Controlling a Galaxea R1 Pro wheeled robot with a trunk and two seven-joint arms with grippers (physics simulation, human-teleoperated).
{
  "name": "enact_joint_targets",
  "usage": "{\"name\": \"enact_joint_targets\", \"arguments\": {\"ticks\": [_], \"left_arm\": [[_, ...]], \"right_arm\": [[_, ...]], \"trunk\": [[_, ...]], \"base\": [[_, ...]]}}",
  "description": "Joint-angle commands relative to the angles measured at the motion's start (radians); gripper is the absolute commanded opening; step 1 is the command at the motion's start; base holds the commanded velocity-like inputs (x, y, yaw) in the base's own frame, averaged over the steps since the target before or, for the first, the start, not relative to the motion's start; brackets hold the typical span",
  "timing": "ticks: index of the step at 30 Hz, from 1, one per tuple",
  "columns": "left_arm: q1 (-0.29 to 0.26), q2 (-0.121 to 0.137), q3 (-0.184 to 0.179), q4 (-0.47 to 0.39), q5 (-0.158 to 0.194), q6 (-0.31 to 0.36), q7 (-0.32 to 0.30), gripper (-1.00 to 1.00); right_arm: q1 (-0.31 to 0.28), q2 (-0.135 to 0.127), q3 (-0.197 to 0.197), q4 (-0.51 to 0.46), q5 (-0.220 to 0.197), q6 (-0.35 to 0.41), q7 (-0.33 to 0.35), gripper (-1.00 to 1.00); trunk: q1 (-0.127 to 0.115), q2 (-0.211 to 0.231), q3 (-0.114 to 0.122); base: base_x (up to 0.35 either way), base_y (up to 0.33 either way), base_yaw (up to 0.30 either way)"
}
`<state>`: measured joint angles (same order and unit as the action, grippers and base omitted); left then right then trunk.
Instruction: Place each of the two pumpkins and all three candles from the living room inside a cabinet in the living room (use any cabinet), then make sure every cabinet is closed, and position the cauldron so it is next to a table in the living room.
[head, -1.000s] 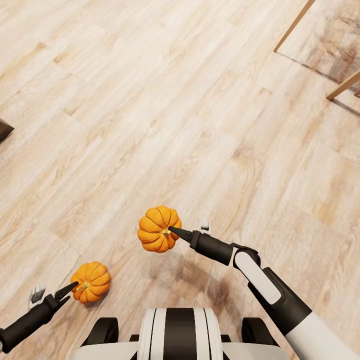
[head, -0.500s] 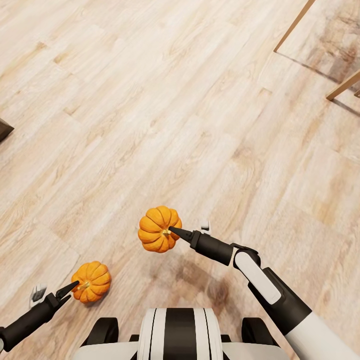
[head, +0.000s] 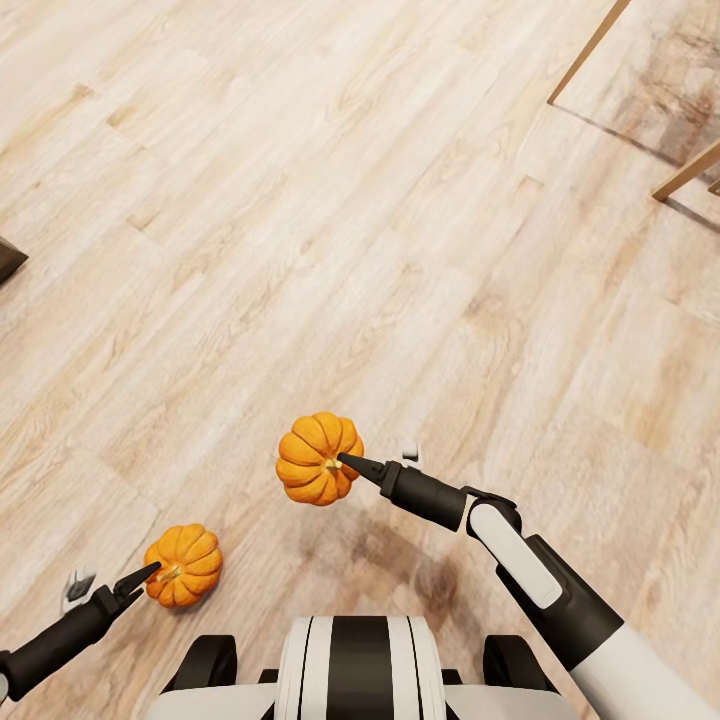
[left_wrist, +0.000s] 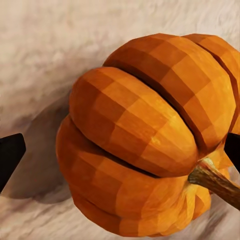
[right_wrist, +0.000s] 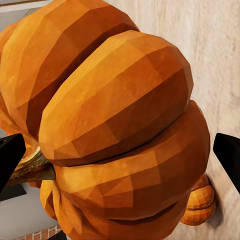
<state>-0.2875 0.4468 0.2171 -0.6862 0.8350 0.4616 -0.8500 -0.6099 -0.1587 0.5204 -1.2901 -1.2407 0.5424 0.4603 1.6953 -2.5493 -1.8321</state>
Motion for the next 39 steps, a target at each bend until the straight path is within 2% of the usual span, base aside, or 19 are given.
{"name": "enact_joint_targets", "arguments": {"ticks": [1, 4, 7, 10, 20, 21, 39], "left_arm": [[0.001, 0.000, -0.026, 0.001, -0.016, -0.003, 0.020, 1.00], [0.001, 0.000, -0.034, -0.017, -0.016, -0.003, 0.020, 1.00], [0.001, 0.000, -0.081, -0.030, -0.017, -0.003, 0.020, 1.00], [0.001, 0.000, -0.100, -0.032, -0.016, -0.004, 0.020, 1.00], [0.001, 0.000, -0.107, -0.043, -0.017, -0.004, 0.020, 1.00], [0.001, 0.000, -0.107, -0.044, -0.017, -0.004, 0.020, -1.00], [0.001, 0.000, -0.107, -0.044, -0.017, -0.003, 0.020, -1.00]], "right_arm": [[-0.001, -0.001, 0.001, 0.000, -0.008, 0.004, 0.000, -1.00], [-0.001, -0.001, 0.001, 0.000, -0.008, 0.004, 0.000, -1.00], [-0.001, -0.001, 0.001, 0.000, -0.008, 0.004, 0.000, -1.00], [-0.001, -0.001, 0.001, 0.000, -0.008, 0.004, 0.000, -1.00], [-0.001, -0.001, 0.001, 0.000, -0.008, 0.004, 0.000, -1.00], [-0.001, -0.001, 0.001, 0.000, -0.008, 0.004, 0.000, -1.00], [-0.001, -0.001, 0.001, 0.000, -0.008, 0.004, 0.000, -1.00]], "trunk": [[0.000, 0.000, 0.000], [0.000, 0.000, 0.000], [0.000, 0.000, 0.000], [0.000, 0.000, 0.000], [0.000, 0.000, 0.000], [0.000, 0.000, 0.000], [0.000, 0.000, 0.000]], "base": [[0.000, 0.000, 0.000], [0.000, 0.000, 0.000], [0.000, 0.000, 0.000], [0.000, 0.000, 0.000], [0.000, 0.000, 0.000], [0.000, 0.000, 0.000], [0.000, 0.000, 0.000]]}}
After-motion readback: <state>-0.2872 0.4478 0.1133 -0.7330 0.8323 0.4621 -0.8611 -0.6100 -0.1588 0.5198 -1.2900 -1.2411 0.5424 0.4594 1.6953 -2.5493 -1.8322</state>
